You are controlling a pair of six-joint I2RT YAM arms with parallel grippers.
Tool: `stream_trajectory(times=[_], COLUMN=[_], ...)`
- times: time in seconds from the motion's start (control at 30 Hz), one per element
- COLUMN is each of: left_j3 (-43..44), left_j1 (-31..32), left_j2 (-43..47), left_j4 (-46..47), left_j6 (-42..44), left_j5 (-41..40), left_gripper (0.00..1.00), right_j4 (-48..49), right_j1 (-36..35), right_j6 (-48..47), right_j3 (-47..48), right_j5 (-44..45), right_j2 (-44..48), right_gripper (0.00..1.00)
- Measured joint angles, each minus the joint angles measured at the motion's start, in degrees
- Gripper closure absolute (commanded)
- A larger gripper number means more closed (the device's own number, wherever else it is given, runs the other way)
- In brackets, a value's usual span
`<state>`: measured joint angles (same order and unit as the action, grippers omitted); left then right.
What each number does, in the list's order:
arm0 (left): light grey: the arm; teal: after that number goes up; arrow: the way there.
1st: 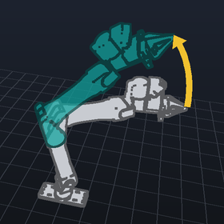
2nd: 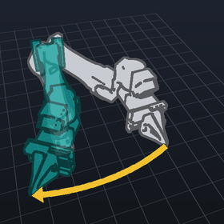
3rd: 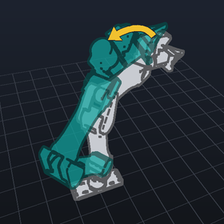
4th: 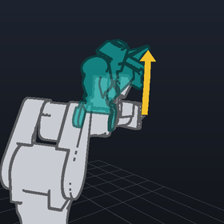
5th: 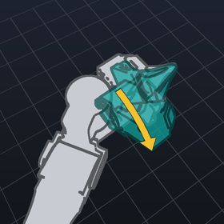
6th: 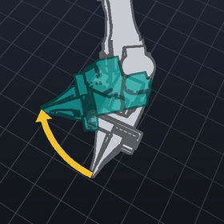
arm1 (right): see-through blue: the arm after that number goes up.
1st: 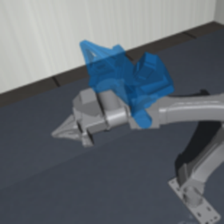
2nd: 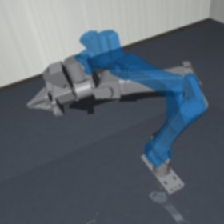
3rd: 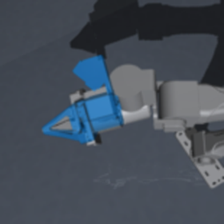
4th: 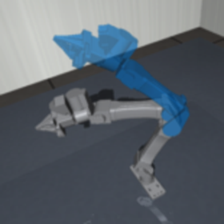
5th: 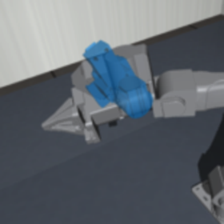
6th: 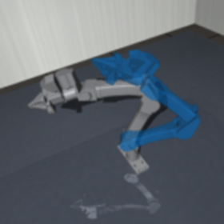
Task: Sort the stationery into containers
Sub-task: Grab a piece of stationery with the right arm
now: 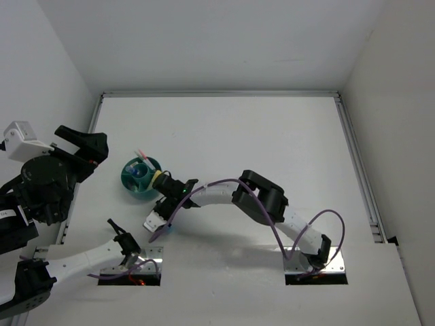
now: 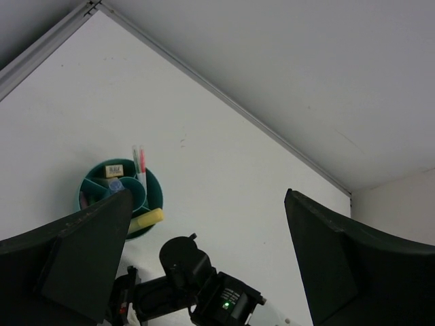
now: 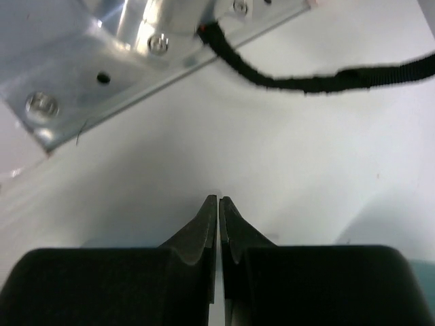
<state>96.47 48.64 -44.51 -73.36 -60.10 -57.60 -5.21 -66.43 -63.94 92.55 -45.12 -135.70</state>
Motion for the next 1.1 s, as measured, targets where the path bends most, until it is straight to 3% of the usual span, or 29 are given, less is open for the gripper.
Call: stream_trajectory(times=[0.3,0.43,0.47,0.53,0.57,0.77,0.93,1.1], left_j3=[-1.31,-2.01,-2.14,-2.19,-2.23,-2.62,-2.73,-3.34], left_j1=[0.00,0.00,0.00,0.00,0.00,0.00,0.00,0.00], left_j2=[-0.04,-0.04,-0.07,-0.07,-0.07,0.00,0.20,0.83], left_j4=[2.01,2.95,3.37,4.02,4.35,6.03,6.75,6.73], left_j6=[1.16,1.53,1.60,1.66,1.66,2.21,2.89,3.41], left_j5=[0.46,0.85,0.98,1.22,1.36,2.10,2.40,2.36], left_gripper=[0.00,0.00,0.00,0.00,0.00,0.00,0.00,0.00], right_j4=[-1.64,-4.59,-5.62,-7.37,-8.09,-10.56,-15.74,-24.13], right_j1=[3.28,4.11,4.11,3.93,3.72,2.75,2.97,2.89], right_j6=[-1.77,-2.12,-2.21,-2.29,-1.88,5.62,11.78,18.53], right_j3=[-5.95,-7.74,-7.76,-7.78,-7.78,-0.55,9.11,11.91], right_j5=[0.98,0.92,0.81,0.59,0.57,3.89,8.63,12.35], right_j2=[4.04,6.86,7.87,10.23,11.72,14.69,10.32,7.41], right_gripper=[0.98,0.79,0.68,0.60,0.49,0.47,0.59,0.59])
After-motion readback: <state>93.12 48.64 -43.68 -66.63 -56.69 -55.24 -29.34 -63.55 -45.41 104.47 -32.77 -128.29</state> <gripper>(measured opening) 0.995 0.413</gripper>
